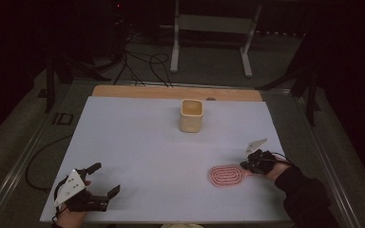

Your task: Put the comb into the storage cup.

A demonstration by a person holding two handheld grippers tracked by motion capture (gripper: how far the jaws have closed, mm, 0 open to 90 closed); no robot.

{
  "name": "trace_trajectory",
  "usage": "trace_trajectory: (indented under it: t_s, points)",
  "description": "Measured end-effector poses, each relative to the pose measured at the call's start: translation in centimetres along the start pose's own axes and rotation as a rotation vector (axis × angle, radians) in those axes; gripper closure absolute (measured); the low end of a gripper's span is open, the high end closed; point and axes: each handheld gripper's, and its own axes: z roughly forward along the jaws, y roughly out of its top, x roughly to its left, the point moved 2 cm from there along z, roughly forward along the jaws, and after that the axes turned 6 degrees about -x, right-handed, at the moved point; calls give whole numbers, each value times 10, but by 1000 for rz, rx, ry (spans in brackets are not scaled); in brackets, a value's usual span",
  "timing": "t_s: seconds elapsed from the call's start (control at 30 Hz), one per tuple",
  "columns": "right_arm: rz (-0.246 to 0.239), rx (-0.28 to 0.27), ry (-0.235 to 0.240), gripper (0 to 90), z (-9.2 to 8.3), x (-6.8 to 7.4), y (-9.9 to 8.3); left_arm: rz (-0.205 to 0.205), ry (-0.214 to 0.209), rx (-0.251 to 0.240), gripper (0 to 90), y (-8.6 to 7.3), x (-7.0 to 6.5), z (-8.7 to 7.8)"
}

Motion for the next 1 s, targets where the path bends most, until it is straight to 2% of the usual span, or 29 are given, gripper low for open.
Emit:
trace_trajectory:
  t_s: [0.3,0.33,0.57,0.77,0.9,1.0]
  points:
    - [46,-14,-15,900,-13,13,-17,-4,-1,-2,2,0,-1,0]
    - [65,-19,-17,900,-15,17,-22,-3,-2,-1,2,0,0,0]
    - [96,-28,-42,900,-24,30,-34,4,-2,4,3,0,-1,0]
    - [113,-39,-44,899,-29,40,-39,4,-2,6,3,0,-2,1]
    - [117,-40,-49,898,-30,38,-39,3,-1,5,3,0,-2,1]
    - [131,-40,-78,896,-32,35,-39,6,-1,4,3,0,-1,0]
